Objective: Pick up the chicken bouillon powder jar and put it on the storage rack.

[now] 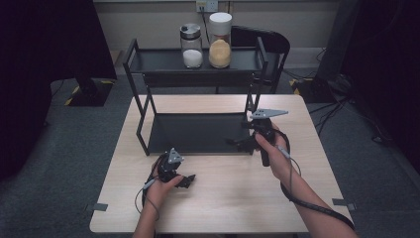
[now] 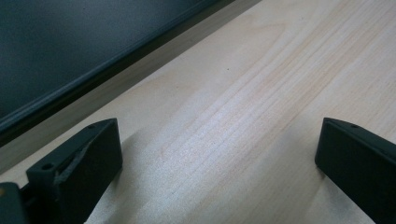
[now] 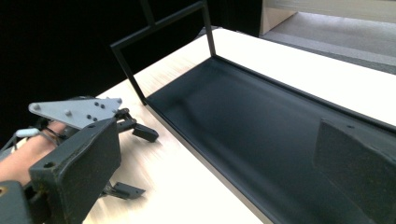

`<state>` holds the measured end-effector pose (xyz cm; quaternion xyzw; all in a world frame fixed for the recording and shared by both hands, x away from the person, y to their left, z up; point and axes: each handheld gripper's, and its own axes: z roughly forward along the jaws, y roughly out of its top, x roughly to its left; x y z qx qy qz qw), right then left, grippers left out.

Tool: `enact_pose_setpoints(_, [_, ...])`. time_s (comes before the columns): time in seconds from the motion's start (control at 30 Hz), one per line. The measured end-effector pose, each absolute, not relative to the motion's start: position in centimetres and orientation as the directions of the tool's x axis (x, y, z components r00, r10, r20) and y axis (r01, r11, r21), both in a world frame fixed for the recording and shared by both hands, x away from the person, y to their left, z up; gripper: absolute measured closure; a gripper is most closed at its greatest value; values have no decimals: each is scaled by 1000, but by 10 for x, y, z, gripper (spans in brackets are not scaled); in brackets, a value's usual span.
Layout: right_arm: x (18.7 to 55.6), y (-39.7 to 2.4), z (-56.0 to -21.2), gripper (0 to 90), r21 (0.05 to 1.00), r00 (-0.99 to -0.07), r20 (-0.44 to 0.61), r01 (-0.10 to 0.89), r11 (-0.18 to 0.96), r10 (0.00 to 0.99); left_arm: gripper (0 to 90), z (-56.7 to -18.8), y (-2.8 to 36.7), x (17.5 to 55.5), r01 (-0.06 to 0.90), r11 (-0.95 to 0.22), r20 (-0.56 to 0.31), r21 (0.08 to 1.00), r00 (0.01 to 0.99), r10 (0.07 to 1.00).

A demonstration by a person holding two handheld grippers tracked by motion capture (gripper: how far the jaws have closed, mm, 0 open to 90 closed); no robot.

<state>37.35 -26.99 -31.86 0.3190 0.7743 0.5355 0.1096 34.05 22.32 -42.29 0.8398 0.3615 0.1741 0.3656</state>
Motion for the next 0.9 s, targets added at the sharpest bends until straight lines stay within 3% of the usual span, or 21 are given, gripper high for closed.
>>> enact_pose_setpoints(0.9, [366,-291,-361,2,876,-752,199,424,231,628,0,-423,223,340,480,-472,28,740,678,734])
